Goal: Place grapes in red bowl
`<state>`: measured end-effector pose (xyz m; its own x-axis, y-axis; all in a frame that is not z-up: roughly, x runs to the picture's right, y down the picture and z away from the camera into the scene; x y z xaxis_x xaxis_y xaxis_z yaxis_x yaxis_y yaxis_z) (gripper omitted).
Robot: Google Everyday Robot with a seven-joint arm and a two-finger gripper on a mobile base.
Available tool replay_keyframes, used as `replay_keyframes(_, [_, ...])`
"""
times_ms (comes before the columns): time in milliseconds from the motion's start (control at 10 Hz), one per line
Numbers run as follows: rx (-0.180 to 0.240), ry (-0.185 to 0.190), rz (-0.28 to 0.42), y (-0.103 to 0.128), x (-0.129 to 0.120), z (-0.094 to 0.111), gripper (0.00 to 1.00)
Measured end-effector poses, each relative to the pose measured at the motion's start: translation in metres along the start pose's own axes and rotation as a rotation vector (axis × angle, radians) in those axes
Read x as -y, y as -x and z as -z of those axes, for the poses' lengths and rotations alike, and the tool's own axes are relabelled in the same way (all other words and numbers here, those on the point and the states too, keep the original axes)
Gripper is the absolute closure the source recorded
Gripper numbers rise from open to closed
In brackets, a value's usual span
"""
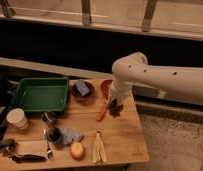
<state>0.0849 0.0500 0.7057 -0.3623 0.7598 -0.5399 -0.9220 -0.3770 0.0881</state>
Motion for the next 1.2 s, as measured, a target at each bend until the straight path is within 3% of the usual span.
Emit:
replay_keyframes(600, [0.01, 0.006, -0.01, 0.007, -0.001, 0.0, 1.0])
replay_keyframes(900, [0.051, 0.028, 0.018, 0.05, -0.022, -0.003, 1.0])
replay_keyframes(1200, [0.107, 0.057, 0.047, 0.123, -0.051, -0.006, 1.0])
